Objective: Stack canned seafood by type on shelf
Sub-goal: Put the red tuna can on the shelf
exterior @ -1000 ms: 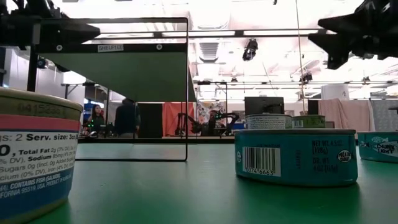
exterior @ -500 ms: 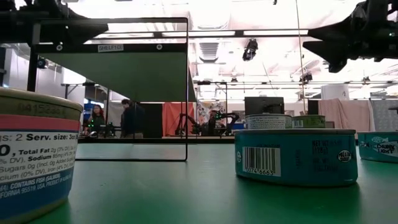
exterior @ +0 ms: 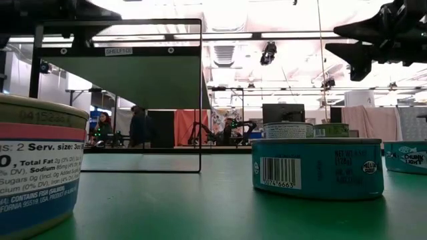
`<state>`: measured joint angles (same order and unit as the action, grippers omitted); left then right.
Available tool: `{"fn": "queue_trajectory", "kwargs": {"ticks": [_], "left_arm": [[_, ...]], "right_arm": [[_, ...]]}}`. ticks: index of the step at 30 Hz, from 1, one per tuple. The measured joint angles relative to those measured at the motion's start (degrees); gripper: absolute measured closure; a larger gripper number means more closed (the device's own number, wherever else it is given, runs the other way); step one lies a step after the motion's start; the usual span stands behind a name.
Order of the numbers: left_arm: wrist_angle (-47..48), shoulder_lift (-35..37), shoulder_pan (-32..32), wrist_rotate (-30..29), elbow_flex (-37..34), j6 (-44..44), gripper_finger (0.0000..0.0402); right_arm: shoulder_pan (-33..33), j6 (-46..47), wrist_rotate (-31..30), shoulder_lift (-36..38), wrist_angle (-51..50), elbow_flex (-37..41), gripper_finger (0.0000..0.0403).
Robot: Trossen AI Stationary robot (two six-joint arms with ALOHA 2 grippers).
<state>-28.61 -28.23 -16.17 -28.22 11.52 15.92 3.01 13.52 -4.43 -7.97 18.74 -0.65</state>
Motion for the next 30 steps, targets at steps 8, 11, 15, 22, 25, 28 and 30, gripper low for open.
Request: {"fn": "queue_trajectory", "kwargs": {"ticks": [8,11,15,22,25,28,30], "left_arm": [[17.6,-8.6,-7.1,-9.0,14.9,-0.2,0.0402],[33.3,-10.6,-8.7,-9.5,22.4,6.3,0.0402],[49.1,-13.7,-11.3,-11.8,30.3,13.6,0.0402],[71.5,-19.5,-17.0,-11.8,43.0,23.3,0.0402],[79.8,-22.1,-18.4,-11.7,46.4,29.0,0.0402],[85.8,-24.2,-19.4,-9.4,47.7,33.8,0.0402],[87.9,-25.3,-19.7,-5.6,47.8,36.0,0.0402]], "right_arm": [[0.0,0.0,0.1,0.0,-0.5,0.0,0.0211],[0.0,0.0,0.1,-0.1,-0.5,0.0,0.0211],[0.0,0.0,0.1,-0.1,-0.5,0.0,0.0211],[0.0,-0.6,0.0,-0.1,-0.4,0.0,0.0211],[0.0,-0.6,-0.1,-0.1,-0.4,0.0,0.0211],[0.0,-0.6,-0.1,-0.1,-0.4,0.0,0.0211],[0.0,-0.6,-0.1,-0.1,-0.4,0.0,0.0211]]}}
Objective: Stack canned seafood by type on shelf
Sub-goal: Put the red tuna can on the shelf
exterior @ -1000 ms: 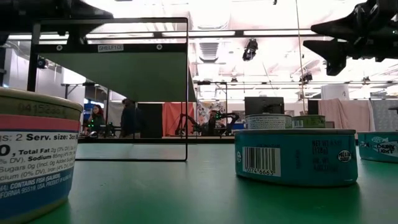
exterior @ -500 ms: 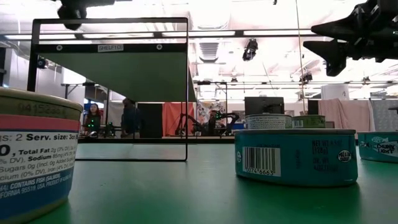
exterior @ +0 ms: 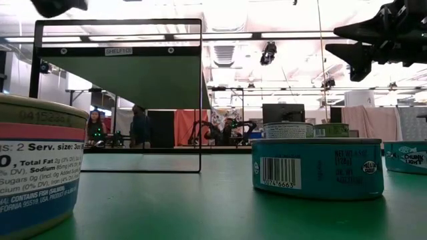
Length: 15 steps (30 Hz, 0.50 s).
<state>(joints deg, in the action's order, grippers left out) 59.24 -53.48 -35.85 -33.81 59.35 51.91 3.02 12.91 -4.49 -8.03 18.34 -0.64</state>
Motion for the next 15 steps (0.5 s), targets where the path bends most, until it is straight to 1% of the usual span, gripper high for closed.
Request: {"fn": "queue_trajectory", "kwargs": {"ticks": [6,8,11,15], "left_arm": [[4.0,-2.2,-0.1,14.0,0.0,4.5,0.0402],[4.7,-2.8,-0.1,18.0,0.0,5.1,0.0402],[5.6,-3.6,-0.1,22.4,0.0,6.9,0.0402],[8.5,-4.7,-0.1,27.2,0.0,11.9,0.0402]], "right_arm": [[0.0,-0.1,-0.1,0.0,0.4,0.0,0.0211],[0.0,-0.8,-1.8,0.0,0.5,0.0,0.0211],[0.0,0.2,-5.7,0.0,0.6,0.0,0.0211],[0.0,0.0,-7.8,0.0,0.8,0.0,0.0211]]}}
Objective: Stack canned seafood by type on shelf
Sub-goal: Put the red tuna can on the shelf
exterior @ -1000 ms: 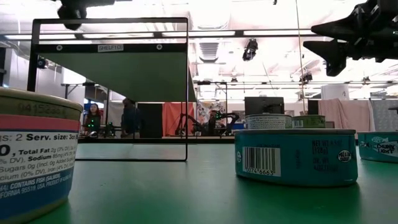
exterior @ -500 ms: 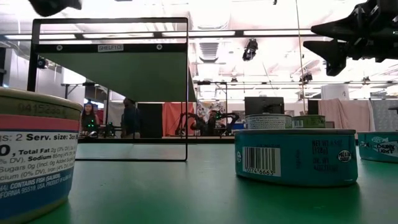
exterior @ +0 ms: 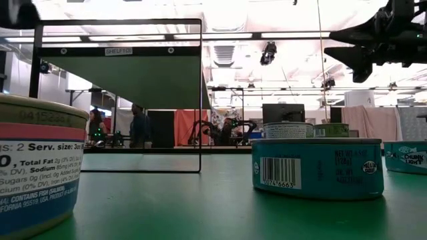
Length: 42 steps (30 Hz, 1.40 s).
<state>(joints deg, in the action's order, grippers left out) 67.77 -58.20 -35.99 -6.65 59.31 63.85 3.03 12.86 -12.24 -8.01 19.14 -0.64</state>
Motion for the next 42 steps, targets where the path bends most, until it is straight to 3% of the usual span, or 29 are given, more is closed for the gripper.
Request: {"fn": "queue_trajectory", "kwargs": {"ticks": [7,17,30,36,42], "left_arm": [[7.1,-1.7,-1.5,2.0,-0.1,6.4,0.0402],[6.9,-5.2,-8.3,4.3,-0.1,6.7,0.0402],[5.9,-16.3,-11.6,2.7,-0.2,6.2,0.0402],[4.9,-19.8,-12.1,1.6,-0.6,4.9,0.0402],[1.8,-18.8,-12.7,-0.3,-3.2,5.3,0.0402]], "right_arm": [[0.0,0.0,-7.9,0.0,0.5,0.0,0.0211],[0.0,-1.2,0.3,-0.8,3.4,-2.6,0.022],[0.0,-5.1,1.7,-14.2,-11.9,-19.3,0.0334],[0.0,-6.7,1.8,-16.7,-19.8,-25.9,0.0385],[-0.4,-6.9,1.9,-16.0,-21.1,-26.6,0.0393]]}}
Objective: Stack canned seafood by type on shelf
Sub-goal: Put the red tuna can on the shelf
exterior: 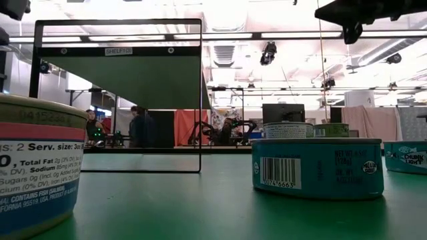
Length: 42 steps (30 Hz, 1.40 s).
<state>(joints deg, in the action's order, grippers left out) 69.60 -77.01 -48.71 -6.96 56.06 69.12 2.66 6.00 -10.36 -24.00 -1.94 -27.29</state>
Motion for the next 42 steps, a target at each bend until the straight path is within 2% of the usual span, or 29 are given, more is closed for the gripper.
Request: {"fn": "queue_trajectory", "kwargs": {"ticks": [13,25,42], "left_arm": [[-8.5,0.1,0.0,-0.1,-7.4,0.9,0.0402],[-17.4,0.0,0.0,1.0,-6.9,1.0,0.0402],[-16.6,0.8,0.0,1.5,-7.0,2.5,0.0402]], "right_arm": [[-1.3,0.4,0.1,0.1,-1.0,-0.1,0.0393],[-1.3,0.4,0.1,-0.1,-1.2,-0.1,0.0393],[-1.3,0.4,0.0,-0.1,-1.2,-0.1,0.0393]]}}
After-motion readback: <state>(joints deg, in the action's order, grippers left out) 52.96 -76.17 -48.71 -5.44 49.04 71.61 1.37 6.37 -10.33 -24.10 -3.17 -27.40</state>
